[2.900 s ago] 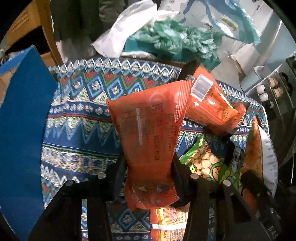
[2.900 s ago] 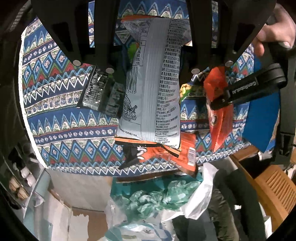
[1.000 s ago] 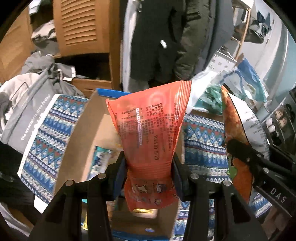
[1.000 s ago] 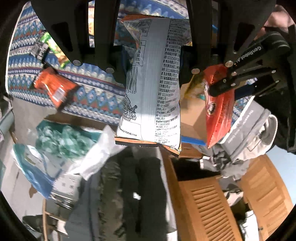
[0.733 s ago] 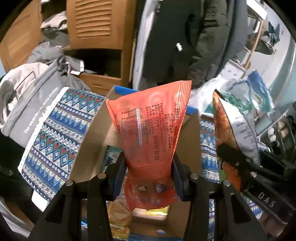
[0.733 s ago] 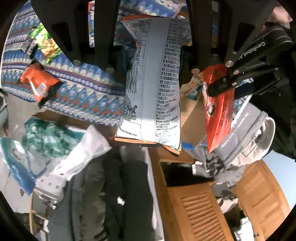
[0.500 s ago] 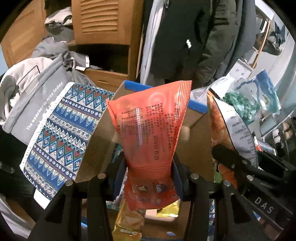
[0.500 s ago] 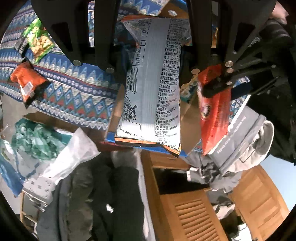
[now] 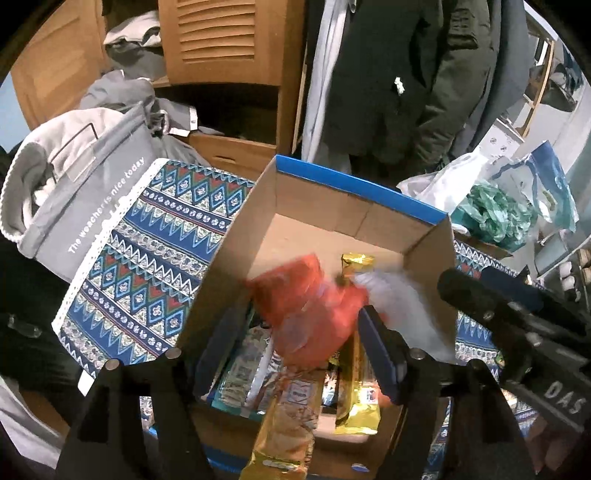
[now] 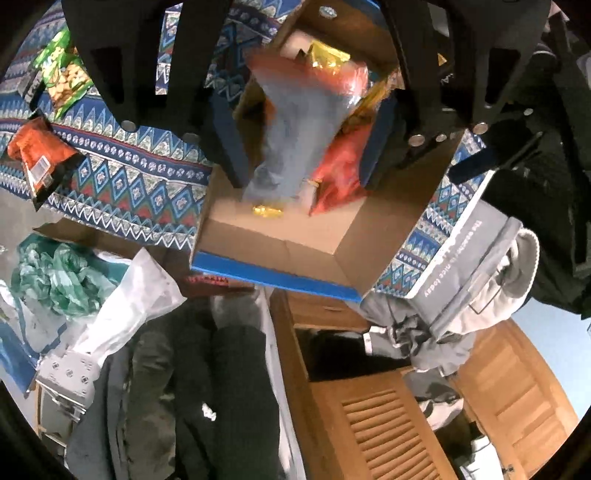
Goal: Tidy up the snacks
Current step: 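Lower the white bag into the box with the right gripper while the left drops the red bag, then move both open grippers from the box back to the snack pile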
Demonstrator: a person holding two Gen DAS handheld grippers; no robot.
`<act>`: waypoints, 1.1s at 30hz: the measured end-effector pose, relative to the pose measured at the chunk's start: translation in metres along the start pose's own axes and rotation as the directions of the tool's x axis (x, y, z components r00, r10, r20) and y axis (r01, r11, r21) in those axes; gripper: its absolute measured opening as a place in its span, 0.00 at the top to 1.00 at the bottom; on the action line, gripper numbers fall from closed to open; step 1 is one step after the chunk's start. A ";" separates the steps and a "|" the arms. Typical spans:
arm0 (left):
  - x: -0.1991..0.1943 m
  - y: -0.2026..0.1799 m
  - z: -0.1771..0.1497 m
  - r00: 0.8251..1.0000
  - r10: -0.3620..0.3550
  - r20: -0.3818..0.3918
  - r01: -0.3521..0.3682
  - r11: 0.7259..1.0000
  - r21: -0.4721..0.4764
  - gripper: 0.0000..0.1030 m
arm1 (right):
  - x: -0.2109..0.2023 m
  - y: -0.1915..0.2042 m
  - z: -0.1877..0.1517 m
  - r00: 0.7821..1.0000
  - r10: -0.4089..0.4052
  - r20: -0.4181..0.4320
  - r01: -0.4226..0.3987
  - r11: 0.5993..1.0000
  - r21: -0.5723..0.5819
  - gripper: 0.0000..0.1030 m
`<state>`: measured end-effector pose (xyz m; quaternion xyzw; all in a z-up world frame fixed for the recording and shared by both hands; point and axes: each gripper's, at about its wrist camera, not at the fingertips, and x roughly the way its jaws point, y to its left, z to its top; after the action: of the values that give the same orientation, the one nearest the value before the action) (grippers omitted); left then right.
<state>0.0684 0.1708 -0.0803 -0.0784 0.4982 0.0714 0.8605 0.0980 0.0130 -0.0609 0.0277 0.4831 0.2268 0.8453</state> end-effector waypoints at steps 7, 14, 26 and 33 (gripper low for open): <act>-0.003 -0.006 -0.003 0.999 -0.031 -0.027 0.030 1.000 -0.006 0.31 | -0.014 -0.014 -0.003 1.000 -0.026 0.012 0.026 1.000 0.017 0.34; -0.019 -0.031 -0.006 0.998 -0.070 -0.002 0.070 0.997 0.038 0.28 | -0.029 -0.034 -0.013 0.996 -0.085 0.018 0.084 0.996 0.012 0.33; -0.032 -0.086 -0.016 0.991 -0.130 0.006 0.128 0.980 0.149 0.25 | -0.069 -0.094 -0.035 0.984 -0.175 0.033 0.172 0.983 0.068 0.33; -0.034 -0.123 -0.025 0.990 -0.141 -0.007 0.139 0.968 0.207 0.25 | -0.091 -0.132 -0.052 0.972 -0.231 0.026 0.227 0.967 0.120 0.33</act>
<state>0.0555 0.0436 -0.0552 -0.0231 0.4928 -0.0415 0.8688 0.0627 -0.1518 -0.0506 0.0252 0.4783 0.0985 0.8723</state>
